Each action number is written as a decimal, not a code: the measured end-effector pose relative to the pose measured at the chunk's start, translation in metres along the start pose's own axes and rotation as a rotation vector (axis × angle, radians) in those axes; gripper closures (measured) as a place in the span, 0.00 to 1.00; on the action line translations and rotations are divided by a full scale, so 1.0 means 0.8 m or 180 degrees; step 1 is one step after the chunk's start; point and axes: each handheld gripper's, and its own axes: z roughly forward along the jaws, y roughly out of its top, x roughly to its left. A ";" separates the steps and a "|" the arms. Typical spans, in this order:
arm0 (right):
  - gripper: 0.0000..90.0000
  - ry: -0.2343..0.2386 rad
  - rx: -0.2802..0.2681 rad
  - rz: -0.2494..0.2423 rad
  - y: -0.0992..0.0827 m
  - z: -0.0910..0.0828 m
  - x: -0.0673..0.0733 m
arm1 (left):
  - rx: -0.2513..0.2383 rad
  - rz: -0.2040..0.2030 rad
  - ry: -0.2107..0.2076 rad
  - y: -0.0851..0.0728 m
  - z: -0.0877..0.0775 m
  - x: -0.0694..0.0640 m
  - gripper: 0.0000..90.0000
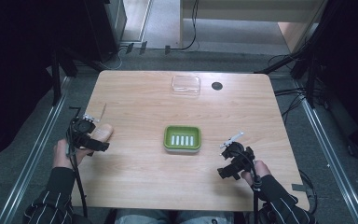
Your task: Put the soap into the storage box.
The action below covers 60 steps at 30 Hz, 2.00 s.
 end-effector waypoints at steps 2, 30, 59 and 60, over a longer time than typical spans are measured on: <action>0.16 0.0003 0.0004 0.0005 0.000 0.000 0.000 | 0.0002 -0.0004 -0.0009 0.003 0.002 0.001 0.04; 0.16 0.0009 -0.0002 0.0013 0.000 0.000 -0.001 | -0.0004 -0.0116 -0.0048 0.034 0.039 0.021 0.06; 0.16 0.0011 -0.0017 0.0017 0.000 0.000 -0.001 | 0.0164 -0.0130 0.0018 0.039 0.064 0.022 0.36; 0.16 0.0010 -0.0020 0.0019 -0.001 0.000 -0.002 | 0.0159 -0.0132 0.0005 0.038 0.064 0.023 0.36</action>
